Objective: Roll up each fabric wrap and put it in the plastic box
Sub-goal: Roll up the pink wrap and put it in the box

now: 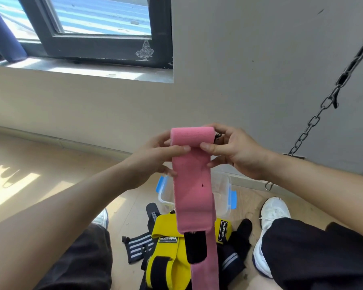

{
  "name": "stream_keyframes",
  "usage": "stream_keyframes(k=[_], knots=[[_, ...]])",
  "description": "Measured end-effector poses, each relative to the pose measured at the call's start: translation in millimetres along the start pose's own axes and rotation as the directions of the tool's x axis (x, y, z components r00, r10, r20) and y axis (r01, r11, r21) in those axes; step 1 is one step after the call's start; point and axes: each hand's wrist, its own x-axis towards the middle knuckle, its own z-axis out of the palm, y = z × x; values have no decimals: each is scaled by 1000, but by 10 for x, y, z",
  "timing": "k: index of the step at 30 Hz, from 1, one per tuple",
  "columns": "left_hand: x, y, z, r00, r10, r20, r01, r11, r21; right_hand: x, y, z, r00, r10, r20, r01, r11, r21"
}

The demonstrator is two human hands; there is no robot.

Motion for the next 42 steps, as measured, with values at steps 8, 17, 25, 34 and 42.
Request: stream_keyframes(k=[8, 17, 25, 34, 42], knots=[[-12, 29, 4, 996, -71, -55, 68, 997, -42, 113, 52, 83, 997, -67, -28, 65, 997, -50], [-39, -18, -69, 995, 47, -86, -49, 999, -24, 124, 4, 132, 991, 118, 70, -116, 992, -42], [-75, -23, -54, 997, 41, -69, -44, 999, -32, 119, -39, 121, 998, 18, 54, -16, 999, -30], [-78, -33, -73, 983, -172, 60, 172, 985, 9, 88, -10, 145, 998, -60, 15, 62, 991, -121], [-71, -59, -99, 995, -60, 81, 59, 998, 8, 88, -31, 143, 1000, 27, 7, -26, 986, -164]])
